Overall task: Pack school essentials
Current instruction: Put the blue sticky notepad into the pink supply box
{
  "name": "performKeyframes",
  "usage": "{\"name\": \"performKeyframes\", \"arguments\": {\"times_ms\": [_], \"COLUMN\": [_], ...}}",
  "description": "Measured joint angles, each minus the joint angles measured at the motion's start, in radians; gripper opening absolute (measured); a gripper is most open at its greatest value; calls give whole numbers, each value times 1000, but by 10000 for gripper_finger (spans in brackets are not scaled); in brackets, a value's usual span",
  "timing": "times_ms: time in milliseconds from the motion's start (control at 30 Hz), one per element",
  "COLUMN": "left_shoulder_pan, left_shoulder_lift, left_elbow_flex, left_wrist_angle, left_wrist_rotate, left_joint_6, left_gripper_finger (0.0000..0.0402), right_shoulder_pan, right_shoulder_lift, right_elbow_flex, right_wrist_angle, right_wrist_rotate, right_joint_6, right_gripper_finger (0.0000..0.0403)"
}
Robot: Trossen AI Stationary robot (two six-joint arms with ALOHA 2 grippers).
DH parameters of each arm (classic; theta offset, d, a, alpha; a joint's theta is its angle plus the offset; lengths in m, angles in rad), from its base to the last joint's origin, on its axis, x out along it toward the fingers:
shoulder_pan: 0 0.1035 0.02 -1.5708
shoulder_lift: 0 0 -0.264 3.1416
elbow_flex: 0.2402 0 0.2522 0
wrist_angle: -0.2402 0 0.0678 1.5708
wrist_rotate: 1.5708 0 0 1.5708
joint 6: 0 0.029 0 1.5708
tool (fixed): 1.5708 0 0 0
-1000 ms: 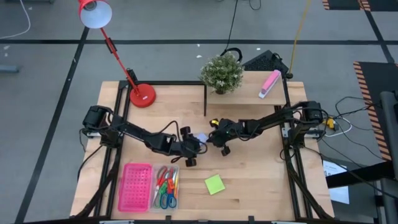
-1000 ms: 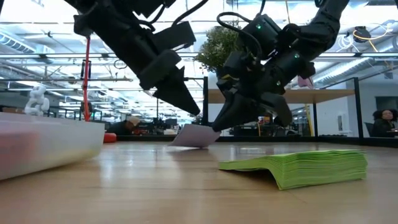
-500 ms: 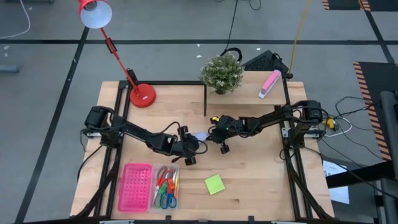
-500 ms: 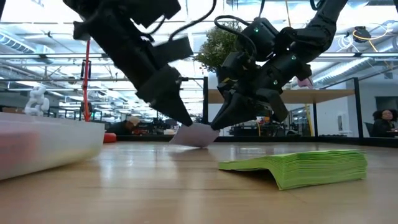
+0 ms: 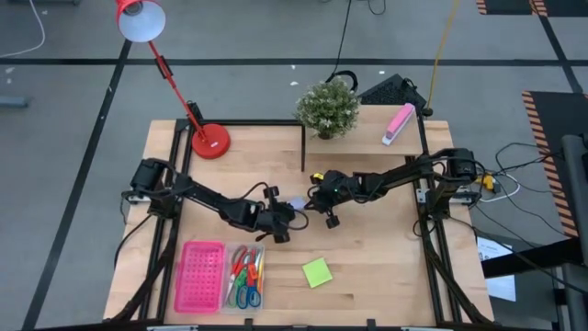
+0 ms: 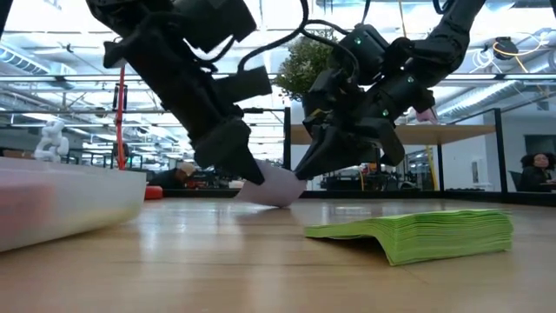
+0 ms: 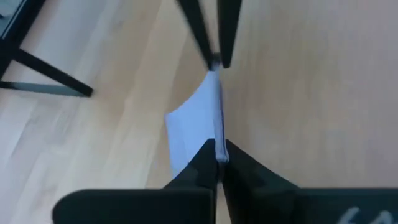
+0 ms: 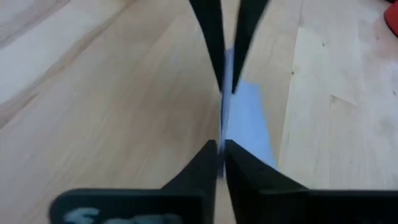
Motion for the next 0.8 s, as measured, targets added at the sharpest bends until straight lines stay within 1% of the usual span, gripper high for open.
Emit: {"name": "performKeyframes", "arguments": {"times_ms": [100,167,233,267,367,467,500,567,633,733,800], "left_shoulder_pan": [-16,-33,-53,-65,-113,-174,-199,-256,-315,-400,-438], "left_shoulder_lift": [-16,-45,-79,-107,-178,-246,-261,-288,-288,-279,-251], "left_elbow_flex": [1,1,4,2,7,12,19,29,63,124,192], "left_wrist_angle": [-8,-44,-52,-88,-106,-153,-160,-225,-259,-408,-470], "left_wrist_rotate": [-2,-12,-19,-21,-30,-64,-76,-112,-148,-215,-231], "left_joint_6": [-3,-26,-62,-80,-139,-200,-229,-296,-365,-484,-568], "left_gripper_finger": [11,10,6,6,8,7,5,5,5,5,5], "right_shoulder_pan": [0,0,3,8,23,37,42,50,61,76,86], "right_shoulder_lift": [-24,-59,-112,-140,-228,-302,-325,-352,-388,-421,-444], "right_elbow_flex": [0,0,0,0,0,0,0,0,-11,-25,-43], "right_wrist_angle": [-16,-54,-101,-130,-237,-305,-336,-349,-384,-381,-423], "right_wrist_rotate": [-1,-1,0,0,0,0,0,1,3,4,4], "right_joint_6": [5,7,8,8,3,10,12,21,42,56,58], "right_gripper_finger": [67,103,134,148,178,192,193,193,189,183,179]}}
